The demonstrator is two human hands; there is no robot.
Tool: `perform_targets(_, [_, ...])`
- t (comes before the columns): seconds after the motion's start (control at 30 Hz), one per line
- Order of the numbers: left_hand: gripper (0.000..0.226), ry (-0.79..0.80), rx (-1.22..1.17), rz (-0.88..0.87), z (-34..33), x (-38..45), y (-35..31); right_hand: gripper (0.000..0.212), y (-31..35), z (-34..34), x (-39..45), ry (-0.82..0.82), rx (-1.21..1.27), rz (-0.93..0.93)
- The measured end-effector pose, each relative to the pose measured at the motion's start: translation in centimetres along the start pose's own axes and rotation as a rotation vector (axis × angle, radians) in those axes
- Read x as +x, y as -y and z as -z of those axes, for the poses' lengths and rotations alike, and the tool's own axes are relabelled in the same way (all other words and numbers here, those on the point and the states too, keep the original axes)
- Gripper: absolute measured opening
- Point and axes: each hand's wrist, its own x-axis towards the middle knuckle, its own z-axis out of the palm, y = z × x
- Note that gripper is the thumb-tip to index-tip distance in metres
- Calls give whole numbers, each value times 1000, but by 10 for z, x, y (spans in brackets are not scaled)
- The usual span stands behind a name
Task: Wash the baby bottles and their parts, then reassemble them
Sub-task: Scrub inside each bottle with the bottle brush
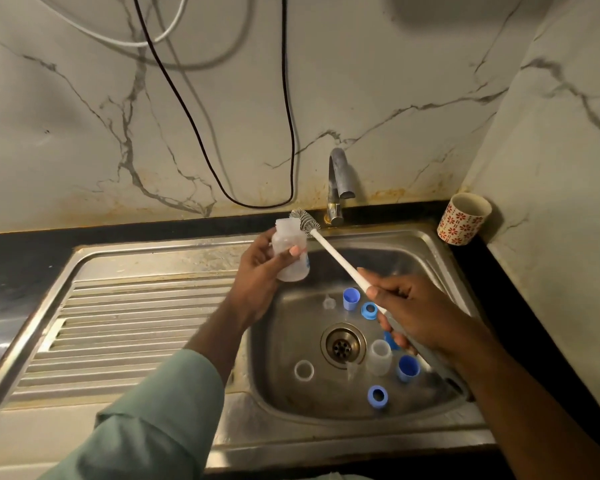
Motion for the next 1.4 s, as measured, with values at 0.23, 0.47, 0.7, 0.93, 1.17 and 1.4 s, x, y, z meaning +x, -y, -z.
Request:
perform_targets(0.23, [68, -90, 271, -80, 5, 7, 3, 18, 7, 3, 2, 18, 8, -67])
perform_targets(0.47, [71, -217, 440, -42, 4, 9, 14, 20, 5, -7, 3, 26, -24, -100])
perform_targets(0.7, [66, -307, 477, 25, 0, 12, 11, 30, 1, -29, -2, -125, -715, 141])
perform_targets(0.93, [72, -282, 551, 81, -6, 15, 5, 46, 0, -17, 5, -91, -851, 205])
perform_targets(1.17, [71, -304, 866, -41, 3, 15, 1, 49, 1, -19, 10, -52, -990, 152])
perform_targets(1.4, [68, -353, 630, 39, -4, 13, -1, 51, 3, -21, 12, -49, -996, 200])
